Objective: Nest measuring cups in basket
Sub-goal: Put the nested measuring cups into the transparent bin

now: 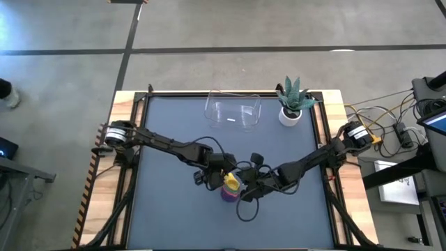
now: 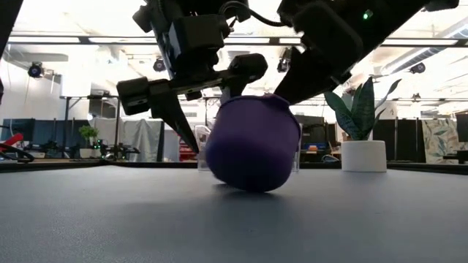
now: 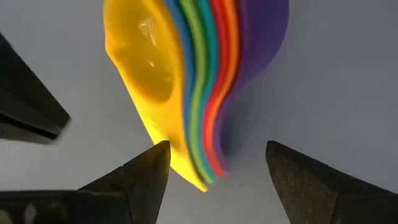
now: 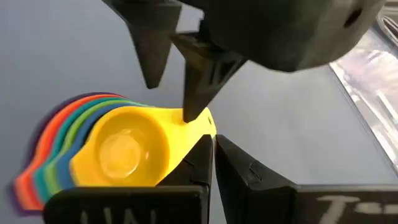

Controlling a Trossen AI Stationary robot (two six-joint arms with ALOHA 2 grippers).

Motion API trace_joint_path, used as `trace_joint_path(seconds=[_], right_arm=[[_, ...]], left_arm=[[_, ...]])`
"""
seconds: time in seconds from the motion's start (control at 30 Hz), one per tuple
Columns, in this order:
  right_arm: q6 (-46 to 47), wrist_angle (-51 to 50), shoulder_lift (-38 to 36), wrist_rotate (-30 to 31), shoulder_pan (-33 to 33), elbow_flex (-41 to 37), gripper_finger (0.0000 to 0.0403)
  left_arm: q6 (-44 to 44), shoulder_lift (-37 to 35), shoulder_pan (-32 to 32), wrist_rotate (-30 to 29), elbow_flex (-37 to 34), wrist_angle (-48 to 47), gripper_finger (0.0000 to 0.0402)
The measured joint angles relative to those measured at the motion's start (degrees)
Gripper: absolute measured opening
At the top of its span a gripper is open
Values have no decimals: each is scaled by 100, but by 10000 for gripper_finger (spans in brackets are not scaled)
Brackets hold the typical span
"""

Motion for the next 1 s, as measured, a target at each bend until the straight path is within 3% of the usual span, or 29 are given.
trace_joint_path(seconds=[0.27, 0.53, 0.67, 1.0], right_arm=[[-66, 155, -193, -96, 472, 0, 8], [-113, 1396, 434, -1544, 601, 7, 8], [-47, 1818, 787, -1852, 629, 7, 8], [330, 1733, 1134, -1543, 537, 7, 8]], left_arm=[[-233, -5, -1, -321, -7, -110, 247], [-309, -22, 17, -359, -9, -104, 247], [-312, -24, 15, -359, -9, -121, 247], [-399, -35, 14, -401, -9, -145, 247]])
